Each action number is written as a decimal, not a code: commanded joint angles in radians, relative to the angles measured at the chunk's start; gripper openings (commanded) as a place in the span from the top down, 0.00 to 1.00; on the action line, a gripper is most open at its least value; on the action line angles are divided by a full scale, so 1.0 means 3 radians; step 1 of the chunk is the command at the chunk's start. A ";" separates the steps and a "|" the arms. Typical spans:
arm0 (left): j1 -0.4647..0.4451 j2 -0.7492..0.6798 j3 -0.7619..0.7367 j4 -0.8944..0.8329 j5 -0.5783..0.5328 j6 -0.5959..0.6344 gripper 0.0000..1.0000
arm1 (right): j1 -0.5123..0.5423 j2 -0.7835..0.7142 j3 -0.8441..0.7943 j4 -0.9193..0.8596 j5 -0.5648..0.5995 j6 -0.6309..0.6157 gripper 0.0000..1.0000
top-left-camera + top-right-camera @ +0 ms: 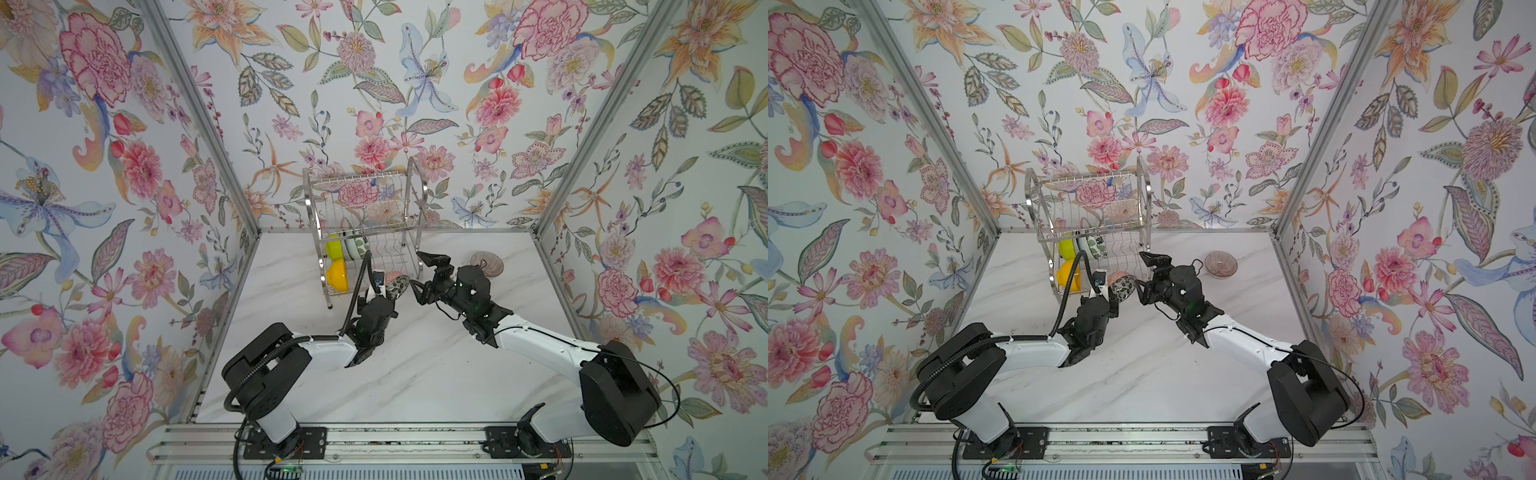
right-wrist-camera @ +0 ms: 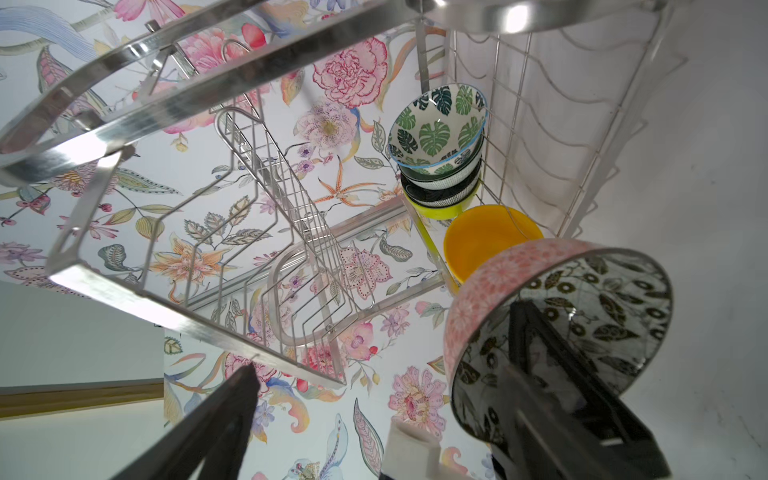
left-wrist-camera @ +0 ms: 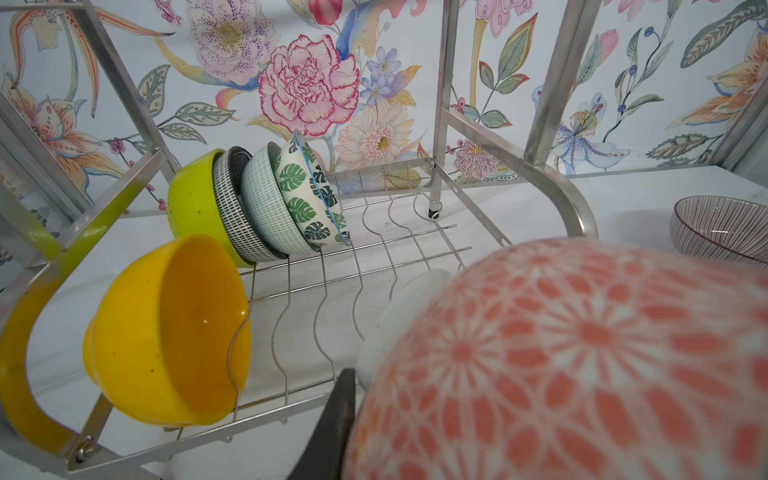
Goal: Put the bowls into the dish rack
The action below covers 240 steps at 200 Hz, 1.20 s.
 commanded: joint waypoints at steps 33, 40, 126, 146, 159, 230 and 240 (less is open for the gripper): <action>-0.0063 -0.0011 0.0075 0.0341 -0.0053 0.0192 1.00 | 0.0095 0.0232 0.0102 0.0450 0.0027 0.0273 0.27; -0.0067 -0.0011 0.0071 0.0337 -0.0053 0.0197 1.00 | 0.0098 0.0272 0.0113 0.0506 0.0018 0.0304 0.31; -0.0125 -0.0058 0.0078 0.0252 -0.0091 0.0277 1.00 | 0.0180 0.0597 0.0228 0.0915 -0.0016 0.0477 0.72; -0.0134 -0.0062 0.0080 0.0211 -0.0094 0.0267 1.00 | 0.0177 0.0607 0.0195 0.0945 -0.0007 0.0480 0.83; -0.0134 -0.0072 0.0082 0.0168 -0.0103 0.0233 0.96 | 0.0175 0.0615 0.0157 0.0980 0.0004 0.0478 0.90; -0.0134 -0.0512 0.0028 -0.0419 0.0001 -0.0314 0.26 | -0.0029 0.0650 0.0025 0.1347 -0.0129 0.0099 1.00; -0.0129 -0.0614 0.0011 -0.0564 0.0018 -0.0402 0.15 | -0.0090 0.0616 0.0004 0.1339 -0.0178 -0.0042 1.00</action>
